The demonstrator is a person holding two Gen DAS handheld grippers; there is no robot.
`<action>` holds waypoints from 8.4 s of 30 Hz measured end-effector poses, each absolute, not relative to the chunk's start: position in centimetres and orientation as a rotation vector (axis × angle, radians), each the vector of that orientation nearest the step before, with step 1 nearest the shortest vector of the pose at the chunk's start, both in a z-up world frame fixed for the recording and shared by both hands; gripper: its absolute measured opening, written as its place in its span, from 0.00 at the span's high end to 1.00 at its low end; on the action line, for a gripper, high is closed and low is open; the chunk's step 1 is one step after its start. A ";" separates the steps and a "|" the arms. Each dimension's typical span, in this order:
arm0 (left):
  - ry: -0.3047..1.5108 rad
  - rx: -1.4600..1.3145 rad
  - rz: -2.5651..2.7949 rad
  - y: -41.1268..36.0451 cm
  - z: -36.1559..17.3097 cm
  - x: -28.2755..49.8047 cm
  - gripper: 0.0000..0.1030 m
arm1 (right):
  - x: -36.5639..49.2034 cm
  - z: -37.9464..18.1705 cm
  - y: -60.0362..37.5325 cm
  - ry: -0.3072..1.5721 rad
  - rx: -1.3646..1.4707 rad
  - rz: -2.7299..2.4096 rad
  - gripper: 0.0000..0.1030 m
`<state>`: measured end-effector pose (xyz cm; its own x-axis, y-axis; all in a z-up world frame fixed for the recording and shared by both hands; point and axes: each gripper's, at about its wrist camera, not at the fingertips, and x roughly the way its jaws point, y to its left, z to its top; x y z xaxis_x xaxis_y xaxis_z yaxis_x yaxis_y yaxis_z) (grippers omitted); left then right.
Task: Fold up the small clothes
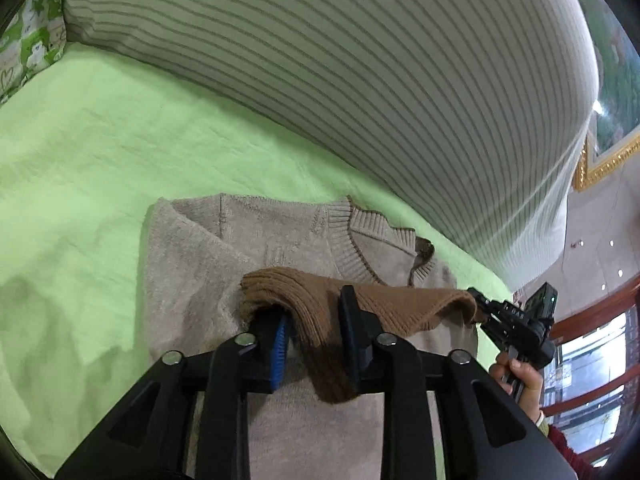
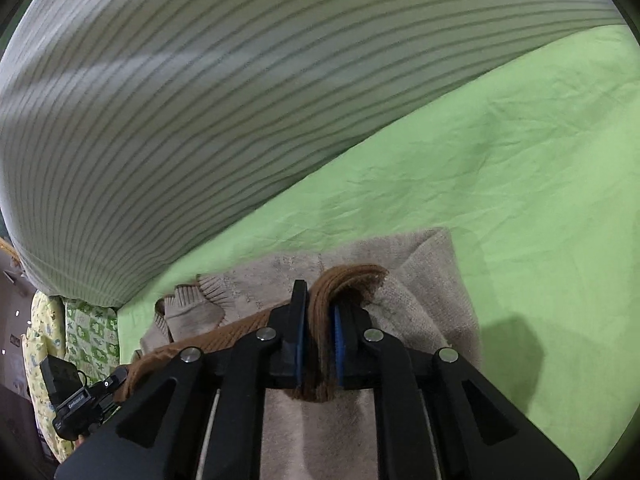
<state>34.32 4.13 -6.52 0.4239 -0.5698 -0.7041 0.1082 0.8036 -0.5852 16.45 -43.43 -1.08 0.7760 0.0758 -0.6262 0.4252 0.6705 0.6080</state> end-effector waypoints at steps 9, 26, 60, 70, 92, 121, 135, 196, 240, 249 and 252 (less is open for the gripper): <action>0.978 -0.506 -0.320 7.4 -4.0 32.9 0.42 | 14.0 1.7 -44.2 0.550 0.833 -0.268 0.43; 1.032 0.072 -0.294 -2.1 -7.0 23.8 0.41 | 10.5 0.5 -37.2 0.671 0.578 -0.223 0.43; 1.009 -0.293 -0.543 -4.4 -5.7 25.9 0.51 | 15.0 1.4 -33.1 0.692 0.470 0.133 0.65; 1.051 -0.037 -0.526 -7.9 -10.9 29.3 0.57 | 20.5 -2.6 -30.5 0.829 0.207 0.249 0.86; 0.908 -0.157 -0.288 0.3 -7.3 25.9 0.48 | 13.7 0.4 -40.6 0.627 0.488 -0.104 0.83; 1.123 -0.709 0.031 5.4 -13.3 14.3 0.20 | 12.1 -2.3 -30.4 0.709 0.420 -0.054 0.54; 1.073 -0.788 0.044 3.9 -13.8 16.4 0.20 | 14.2 -1.0 -29.4 0.692 0.367 -0.034 0.54; 0.890 -0.034 -0.506 -20.4 -5.3 13.3 0.39 | 8.1 -0.4 -40.2 0.577 0.751 0.003 0.31; 0.993 0.107 -0.433 -17.7 -10.1 14.8 0.83 | 10.1 2.1 -38.6 0.685 0.627 0.073 0.86; 1.046 0.110 -0.430 -17.0 -11.4 17.0 0.81 | 10.2 -4.4 -40.5 0.730 0.598 -0.093 0.86; 1.046 0.098 -0.442 -17.7 -11.5 16.8 0.81 | 8.8 -2.0 -39.6 0.636 0.568 -0.099 0.86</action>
<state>16.79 -17.69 -11.52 0.4219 -0.3062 -0.8534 0.3977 0.9084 -0.1293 8.82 -39.55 -1.98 0.8053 0.0823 -0.5872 0.2572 0.8438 0.4710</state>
